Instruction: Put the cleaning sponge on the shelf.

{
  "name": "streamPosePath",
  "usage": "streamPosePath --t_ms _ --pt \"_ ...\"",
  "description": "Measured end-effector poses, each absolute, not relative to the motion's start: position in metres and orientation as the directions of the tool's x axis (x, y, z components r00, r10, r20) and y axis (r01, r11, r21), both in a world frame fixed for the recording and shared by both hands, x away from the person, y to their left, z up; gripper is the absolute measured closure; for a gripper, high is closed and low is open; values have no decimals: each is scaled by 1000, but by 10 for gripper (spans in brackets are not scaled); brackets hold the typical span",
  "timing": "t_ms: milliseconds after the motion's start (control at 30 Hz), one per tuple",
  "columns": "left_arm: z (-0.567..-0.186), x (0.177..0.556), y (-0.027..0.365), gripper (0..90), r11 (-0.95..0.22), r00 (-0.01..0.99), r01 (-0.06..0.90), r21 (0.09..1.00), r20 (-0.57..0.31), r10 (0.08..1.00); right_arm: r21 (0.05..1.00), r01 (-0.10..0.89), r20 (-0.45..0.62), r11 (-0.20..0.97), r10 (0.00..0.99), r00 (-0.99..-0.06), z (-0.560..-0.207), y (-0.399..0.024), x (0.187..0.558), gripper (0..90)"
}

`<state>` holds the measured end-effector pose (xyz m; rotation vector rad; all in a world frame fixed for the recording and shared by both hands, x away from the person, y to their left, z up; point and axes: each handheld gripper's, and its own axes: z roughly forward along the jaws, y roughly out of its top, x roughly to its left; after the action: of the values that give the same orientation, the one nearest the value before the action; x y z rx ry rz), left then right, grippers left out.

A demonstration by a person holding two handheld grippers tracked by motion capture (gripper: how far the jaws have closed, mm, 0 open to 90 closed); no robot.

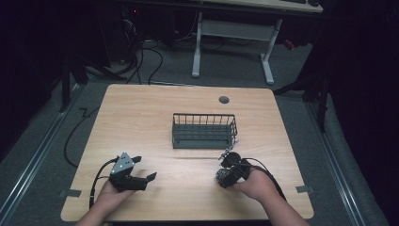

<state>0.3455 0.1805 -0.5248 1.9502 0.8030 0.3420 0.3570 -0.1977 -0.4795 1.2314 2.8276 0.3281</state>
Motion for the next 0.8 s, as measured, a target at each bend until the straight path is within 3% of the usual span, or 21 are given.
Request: streamPosePath --t_ms 33,167,800 --pt "-525 346 181 107 -321 744 393 862 -93 662 194 721 45 665 728 -684 -483 -196 356 368" --pt "-525 345 179 107 -326 746 389 862 -88 660 206 712 40 672 721 -692 -484 -195 353 411" --pt "-525 345 180 107 -322 742 390 863 -88 664 227 744 43 629 757 -652 -463 -206 351 417"
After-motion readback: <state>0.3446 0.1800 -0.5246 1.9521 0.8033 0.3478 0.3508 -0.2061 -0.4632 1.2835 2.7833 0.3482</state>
